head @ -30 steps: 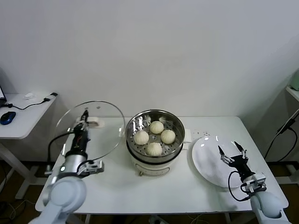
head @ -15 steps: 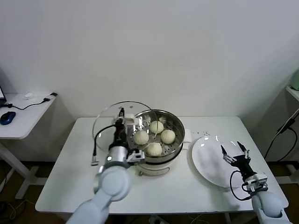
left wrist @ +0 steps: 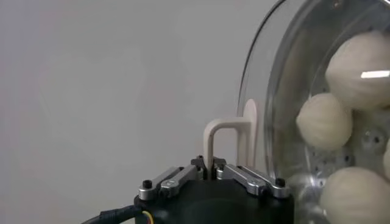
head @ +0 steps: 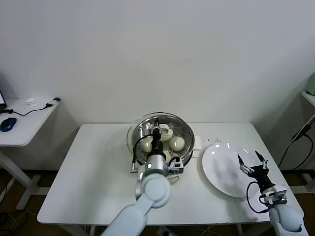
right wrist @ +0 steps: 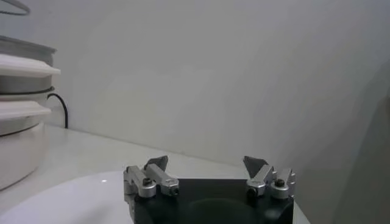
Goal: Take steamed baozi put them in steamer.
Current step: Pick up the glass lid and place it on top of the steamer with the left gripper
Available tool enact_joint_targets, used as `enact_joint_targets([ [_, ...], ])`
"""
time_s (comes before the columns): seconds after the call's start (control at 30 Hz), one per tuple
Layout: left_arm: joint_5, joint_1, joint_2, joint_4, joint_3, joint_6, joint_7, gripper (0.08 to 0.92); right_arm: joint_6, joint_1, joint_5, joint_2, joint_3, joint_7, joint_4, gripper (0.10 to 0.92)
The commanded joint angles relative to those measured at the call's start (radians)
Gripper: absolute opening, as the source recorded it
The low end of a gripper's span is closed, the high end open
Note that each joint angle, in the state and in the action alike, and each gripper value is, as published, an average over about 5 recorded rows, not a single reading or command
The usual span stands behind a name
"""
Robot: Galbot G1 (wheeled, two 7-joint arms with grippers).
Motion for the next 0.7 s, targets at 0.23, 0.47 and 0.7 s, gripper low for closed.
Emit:
enact_joint_targets([
  [0.23,0.012,-0.035,-0.107,0.149,0.014,0.041,-0.035,0.151,0.006,-0.001,-0.002,0.000,0.009,-0.004,-0.006,0.823],
  [0.47,0.007,-0.040,-0.115,0.178,-0.003,0.040,-0.044,0.151,0.010,-0.006,-0.004,0.001,0.015,-0.012,-0.009,0.823],
  [0.7,0.005,-0.047,-0.109,0.193,-0.021,0.035,-0.046,0.151,0.014,-0.007,-0.013,0.006,0.017,-0.015,-0.011,0.823],
])
